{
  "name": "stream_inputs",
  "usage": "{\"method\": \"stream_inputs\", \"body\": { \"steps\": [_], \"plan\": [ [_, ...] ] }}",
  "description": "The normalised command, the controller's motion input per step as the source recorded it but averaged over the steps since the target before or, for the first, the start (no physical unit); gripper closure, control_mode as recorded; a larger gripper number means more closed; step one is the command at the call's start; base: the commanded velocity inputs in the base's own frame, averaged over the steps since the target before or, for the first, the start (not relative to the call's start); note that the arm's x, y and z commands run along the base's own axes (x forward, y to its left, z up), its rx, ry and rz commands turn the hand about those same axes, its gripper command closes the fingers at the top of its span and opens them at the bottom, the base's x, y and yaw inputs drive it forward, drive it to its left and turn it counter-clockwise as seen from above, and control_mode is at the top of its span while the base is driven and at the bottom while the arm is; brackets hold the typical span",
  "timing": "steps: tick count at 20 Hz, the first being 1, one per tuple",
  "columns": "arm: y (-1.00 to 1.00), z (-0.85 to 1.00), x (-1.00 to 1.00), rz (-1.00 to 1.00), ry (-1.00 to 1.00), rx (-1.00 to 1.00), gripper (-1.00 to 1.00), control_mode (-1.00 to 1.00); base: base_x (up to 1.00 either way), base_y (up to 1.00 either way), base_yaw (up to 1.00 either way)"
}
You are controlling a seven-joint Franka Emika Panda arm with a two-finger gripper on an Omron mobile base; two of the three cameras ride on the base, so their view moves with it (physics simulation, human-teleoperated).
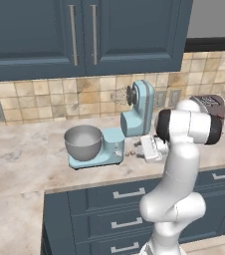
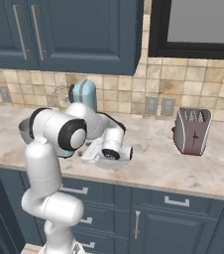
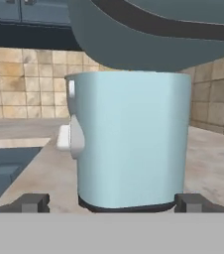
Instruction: Add butter and sugar cubes to the stand mixer bowl and then turn on the stand mixer to begin making frosting.
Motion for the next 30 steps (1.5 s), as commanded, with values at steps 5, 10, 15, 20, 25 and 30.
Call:
{"method": "stream_inputs", "body": {
  "steps": [5,10,15,20,25,30],
  "plan": [
    [0.07,0.0,0.0,-0.17,0.0,0.0,-1.0,-1.0,0.0,0.0,0.0],
    [0.02,-0.13,0.02,-0.13,0.02,-0.02,-1.0,-1.0,0.0,0.0,0.0],
    [0.0,-0.22,0.2,-0.07,0.03,-0.04,-1.0,-1.0,0.0,0.0,0.0],
    [0.0,-0.11,0.27,-0.04,0.01,-0.02,-1.0,-1.0,0.0,0.0,0.0],
    [0.0,-0.2,0.21,0.0,0.0,-0.02,-1.0,-1.0,0.0,0.0,0.0],
    [0.0,-0.29,0.18,0.0,0.01,-0.03,-1.0,-1.0,0.0,0.0,0.0]
  ]
}}
